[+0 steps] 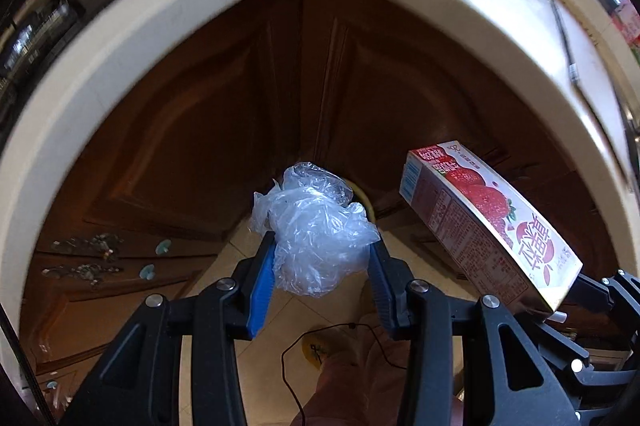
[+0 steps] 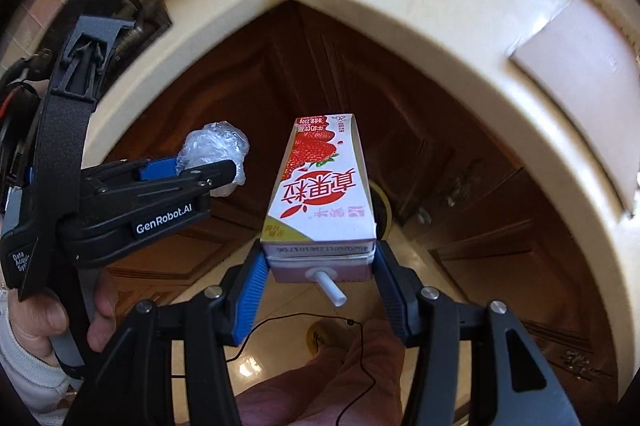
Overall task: Collect trash
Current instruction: 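Open both tools over the bin to drop the bag and juice box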
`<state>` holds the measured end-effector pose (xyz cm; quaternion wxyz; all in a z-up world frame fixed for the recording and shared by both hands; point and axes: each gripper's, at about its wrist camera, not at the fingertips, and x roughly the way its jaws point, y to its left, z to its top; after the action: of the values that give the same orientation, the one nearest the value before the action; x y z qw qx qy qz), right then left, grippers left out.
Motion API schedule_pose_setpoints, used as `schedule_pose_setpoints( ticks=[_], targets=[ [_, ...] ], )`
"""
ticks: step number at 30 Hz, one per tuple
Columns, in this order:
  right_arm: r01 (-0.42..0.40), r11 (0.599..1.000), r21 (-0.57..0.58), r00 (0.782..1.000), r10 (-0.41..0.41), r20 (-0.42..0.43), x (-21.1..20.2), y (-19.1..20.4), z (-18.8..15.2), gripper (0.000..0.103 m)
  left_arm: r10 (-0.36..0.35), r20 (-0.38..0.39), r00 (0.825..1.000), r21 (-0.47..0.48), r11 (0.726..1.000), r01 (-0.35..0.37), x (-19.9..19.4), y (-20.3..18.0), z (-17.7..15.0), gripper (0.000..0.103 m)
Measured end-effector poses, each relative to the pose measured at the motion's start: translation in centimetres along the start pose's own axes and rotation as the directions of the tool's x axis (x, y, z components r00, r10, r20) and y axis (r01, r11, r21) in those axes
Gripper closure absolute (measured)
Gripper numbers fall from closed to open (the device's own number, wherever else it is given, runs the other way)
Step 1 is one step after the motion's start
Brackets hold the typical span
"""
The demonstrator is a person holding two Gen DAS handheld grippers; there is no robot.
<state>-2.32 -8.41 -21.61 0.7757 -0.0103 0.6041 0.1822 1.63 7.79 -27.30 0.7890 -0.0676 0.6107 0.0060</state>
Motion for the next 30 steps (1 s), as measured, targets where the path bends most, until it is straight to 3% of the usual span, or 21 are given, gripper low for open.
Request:
schedule_pose_setpoints(
  ticks=[4,9,19,22,24,27,30],
  targets=[
    [0.035,0.999,-0.041,0.998,-0.037,-0.053,5.0,-0.4,-0.1,0.050,0.013,-0.065,0.998,-0.012,1.000,-0.013,4.6,1.0,-0.3,0.061],
    [0.022,0.999,-0.039,0.990,-0.027,-0.138,11.1,-1.9,-0.1,0.050,0.034,-0.159,0.987,0.002,0.999,-0.034,10.8,1.2,-0.5,0.060],
    [0.006,0.998,-0.065,0.971,-0.021,-0.240,18.8,-4.4,1.0,0.050,0.069,-0.248,0.966,0.033,0.997,-0.063,19.4,0.0,0.9,0.054],
    [-0.010,0.996,-0.089,0.966,-0.013,-0.258,20.7,-4.7,1.4,0.050,0.086,-0.267,0.960,0.030,0.996,-0.081,21.3,-0.1,1.7,0.046],
    [-0.028,0.995,-0.095,0.962,0.001,-0.272,21.9,-5.3,2.5,0.049,0.091,-0.282,0.955,0.020,0.996,-0.089,22.4,0.2,1.9,0.032],
    [-0.047,0.992,-0.120,0.963,0.013,-0.270,23.4,-4.9,2.7,0.048,0.094,-0.292,0.952,0.004,0.995,-0.097,23.5,0.8,2.1,0.020],
    [-0.037,0.988,-0.149,0.963,-0.004,-0.268,24.4,-4.6,3.1,0.048,0.093,-0.306,0.947,-0.007,0.995,-0.100,24.2,1.4,2.0,0.016]
  ],
)
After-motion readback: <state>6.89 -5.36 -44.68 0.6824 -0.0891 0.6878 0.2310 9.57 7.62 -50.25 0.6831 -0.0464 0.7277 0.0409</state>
